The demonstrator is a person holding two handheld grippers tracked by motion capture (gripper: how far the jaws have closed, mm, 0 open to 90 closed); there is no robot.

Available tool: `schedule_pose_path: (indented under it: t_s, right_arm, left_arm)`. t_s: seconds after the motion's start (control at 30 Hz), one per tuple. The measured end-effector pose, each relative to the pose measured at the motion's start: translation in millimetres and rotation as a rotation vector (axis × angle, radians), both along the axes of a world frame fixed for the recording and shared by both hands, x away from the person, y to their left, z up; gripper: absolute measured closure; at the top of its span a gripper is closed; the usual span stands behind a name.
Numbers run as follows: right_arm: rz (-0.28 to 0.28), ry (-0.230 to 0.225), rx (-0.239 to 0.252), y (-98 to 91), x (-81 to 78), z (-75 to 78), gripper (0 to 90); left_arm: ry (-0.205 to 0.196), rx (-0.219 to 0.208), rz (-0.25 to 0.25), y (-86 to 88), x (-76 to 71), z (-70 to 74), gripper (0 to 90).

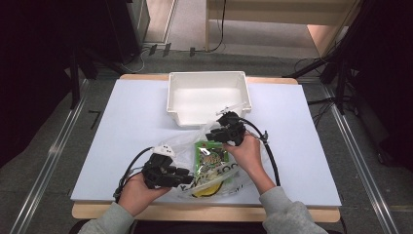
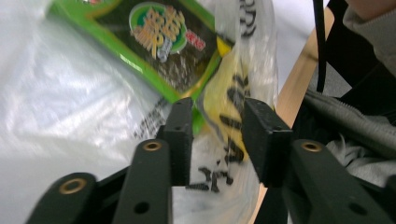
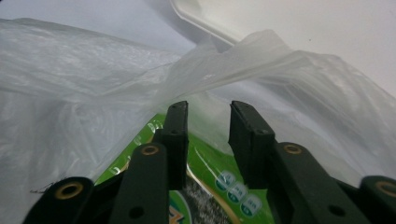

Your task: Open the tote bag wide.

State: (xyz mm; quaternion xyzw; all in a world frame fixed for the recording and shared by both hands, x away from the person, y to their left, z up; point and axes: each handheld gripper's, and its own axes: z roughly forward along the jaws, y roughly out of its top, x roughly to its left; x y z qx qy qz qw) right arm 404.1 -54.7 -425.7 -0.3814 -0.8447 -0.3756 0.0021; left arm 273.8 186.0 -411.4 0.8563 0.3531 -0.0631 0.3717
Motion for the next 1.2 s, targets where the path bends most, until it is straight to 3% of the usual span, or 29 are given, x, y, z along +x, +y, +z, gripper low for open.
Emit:
schedule_pose_path:
  t_s: [0.23, 0.4, 0.73, 0.97, 1.07, 1.1, 1.2]
  right_arm:
    - [-0.007, -0.003, 0.051, -17.9, -13.2, 10.0, 58.8]
    - [0.001, -0.021, 0.046, -25.7, -21.7, 14.0, 58.6]
    - [0.012, -0.035, 0.035, -37.5, -39.5, 15.7, 58.7]
    - [0.011, -0.036, 0.041, -48.2, -51.6, 14.7, 61.2]
    - [0.013, -0.040, 0.047, -51.3, -56.3, 15.9, 68.5]
    - [0.024, -0.051, 0.047, -52.8, -57.5, 15.8, 74.6]
    - [0.025, -0.034, 0.043, -53.8, -58.9, 15.1, 79.6]
  left_arm:
    - [-0.007, -0.008, -0.004, -4.2, 17.8, 16.7, 57.4]
    - [-0.026, -0.015, -0.004, -8.2, 31.7, 28.7, 57.2]
    - [-0.024, 0.011, 0.017, -12.3, 72.2, 33.8, 59.9]
    - [-0.056, 0.041, 0.013, -18.4, 91.1, 38.0, 74.8]
    - [-0.064, 0.051, -0.007, -23.8, 99.2, 39.1, 83.0]
    - [-0.059, 0.059, -0.011, -25.4, 102.5, 39.5, 85.7]
    - [-0.062, 0.058, -0.023, -29.9, 112.7, 39.5, 88.0]
